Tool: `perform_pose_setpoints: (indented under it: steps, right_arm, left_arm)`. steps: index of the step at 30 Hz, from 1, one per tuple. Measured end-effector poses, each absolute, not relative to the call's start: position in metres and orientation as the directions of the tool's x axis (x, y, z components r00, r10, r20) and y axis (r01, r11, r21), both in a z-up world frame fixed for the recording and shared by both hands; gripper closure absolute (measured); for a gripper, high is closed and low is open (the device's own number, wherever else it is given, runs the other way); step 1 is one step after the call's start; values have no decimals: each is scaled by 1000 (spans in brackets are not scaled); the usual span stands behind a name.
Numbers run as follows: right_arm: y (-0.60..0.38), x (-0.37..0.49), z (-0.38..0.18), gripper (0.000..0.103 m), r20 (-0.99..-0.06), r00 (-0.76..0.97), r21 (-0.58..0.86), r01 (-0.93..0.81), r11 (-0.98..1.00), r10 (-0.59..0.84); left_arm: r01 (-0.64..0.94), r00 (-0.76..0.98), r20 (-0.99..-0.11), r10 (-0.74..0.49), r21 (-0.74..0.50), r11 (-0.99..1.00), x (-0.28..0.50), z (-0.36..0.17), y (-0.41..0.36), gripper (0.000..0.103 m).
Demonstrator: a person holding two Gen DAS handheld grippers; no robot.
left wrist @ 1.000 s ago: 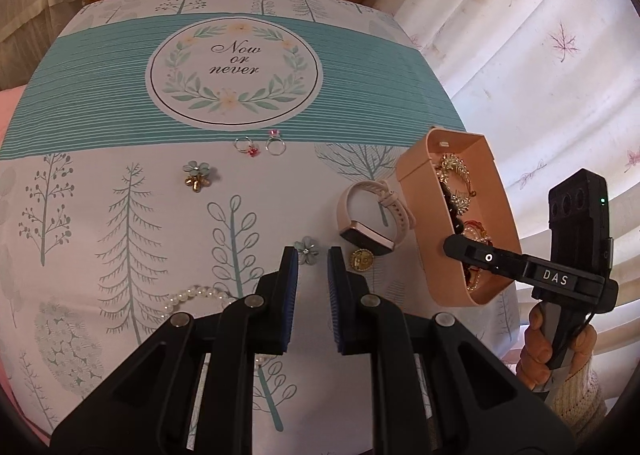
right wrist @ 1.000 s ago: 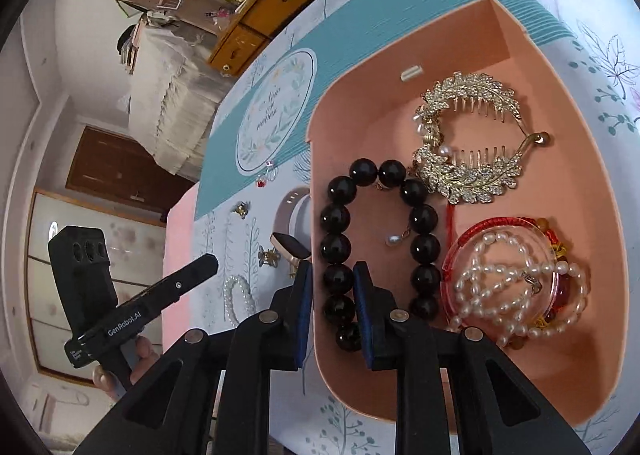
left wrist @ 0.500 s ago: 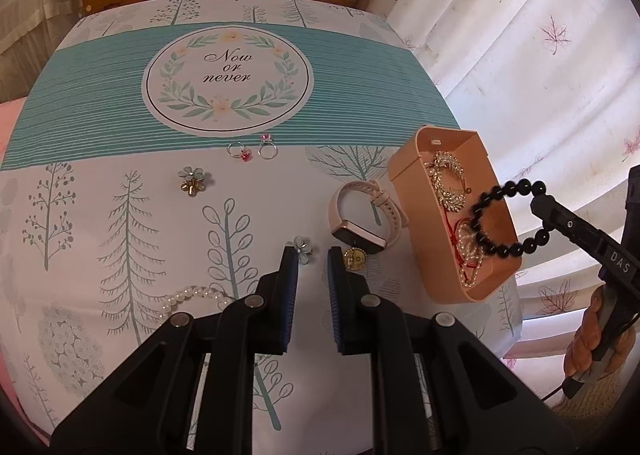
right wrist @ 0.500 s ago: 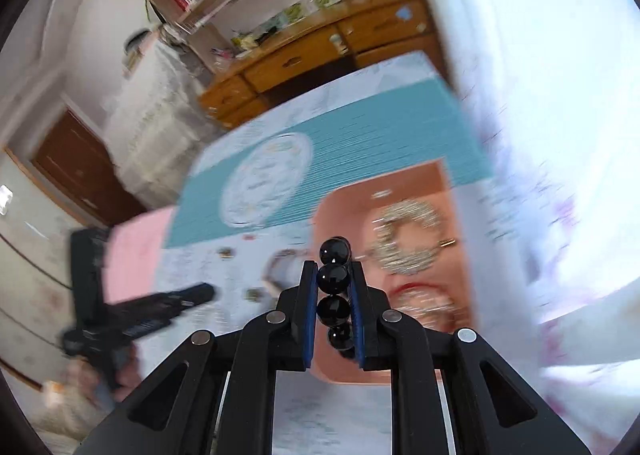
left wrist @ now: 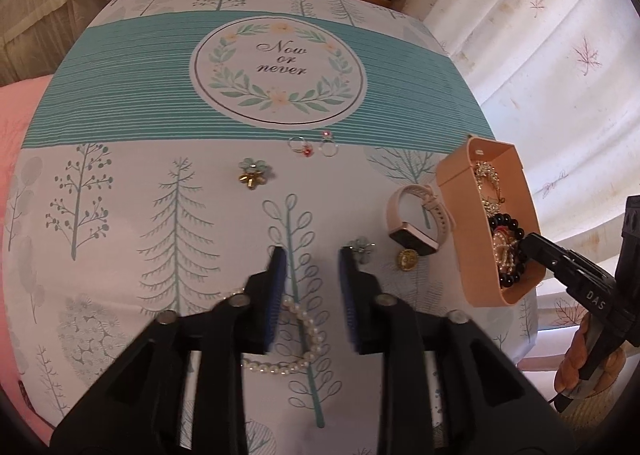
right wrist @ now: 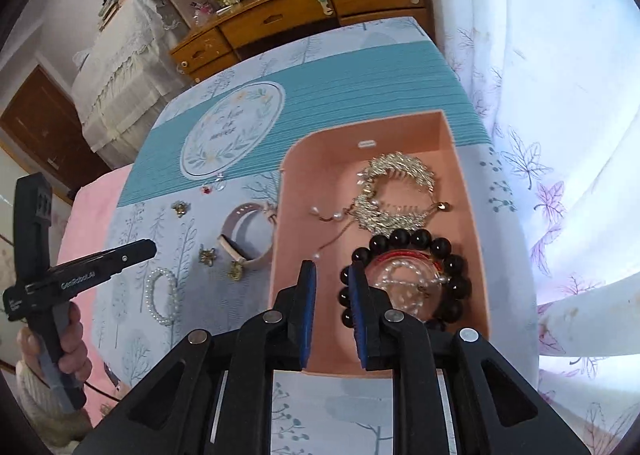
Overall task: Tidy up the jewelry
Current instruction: 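Lower the left tool onto the white pearl bracelet and close it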
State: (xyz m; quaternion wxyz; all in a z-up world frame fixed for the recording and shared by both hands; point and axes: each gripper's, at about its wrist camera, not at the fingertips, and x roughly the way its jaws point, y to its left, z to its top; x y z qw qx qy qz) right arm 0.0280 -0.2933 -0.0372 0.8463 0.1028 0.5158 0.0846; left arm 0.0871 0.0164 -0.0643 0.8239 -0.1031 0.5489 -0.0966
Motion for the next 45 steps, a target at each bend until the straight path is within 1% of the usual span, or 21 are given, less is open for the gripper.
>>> perform_pose_setpoints:
  steps: [1,2,9,16,20,23,29,37,40,42,44,45]
  right_arm:
    - [-293,26,-35,81,-849,465,262,-41,964,250]
    - [-292,26,-32,80,-844,472,266,-44,963,255]
    - [-274,19,-9,80,-821,492,268,-118,956,291]
    - [-244,12,-5,80,-811,470,283,-206,937,349]
    - [-231,7,-7,80,-813,454,283,-242,928,366]
    - [-225,6,-11,80,-818,436,287,-254,924,374]
    - [-212,-1,-25,80,-833,397,294,-272,916,385]
    - [-199,-3,-43,80,-850,365,288,-282,915,380]
    - [-196,-3,-45,80,-854,362,283,-281,917,374]
    - [-195,-2,-44,80,-852,368,278,-284,918,372]
    - [-193,-1,-44,80,-854,367,274,-285,919,368]
    - [-192,0,-45,80,-855,365,275,-284,919,368]
  left_arm:
    - [46,380,-882,-278,-282,958,87,-64,19,57]
    - [47,381,-880,-285,-290,956,86,-64,21,53]
    - [45,376,-890,-257,-260,965,73,-67,32,52]
    - [18,430,-884,-181,-192,981,49,-68,49,52]
    - [8,441,-870,-220,-242,970,40,-69,63,52]
    - [-17,432,-873,-226,-259,966,37,-73,71,52]
    - [10,402,-891,-212,-228,974,26,-80,70,52]
    - [29,361,-900,-244,-250,968,22,-96,60,53]
    - [41,357,-907,-223,-224,974,24,-100,56,53]
    - [42,355,-908,-221,-221,974,26,-101,55,54]
    - [43,342,-914,-221,-219,975,29,-103,54,63]
    - [41,336,-917,-216,-215,976,31,-105,54,64]
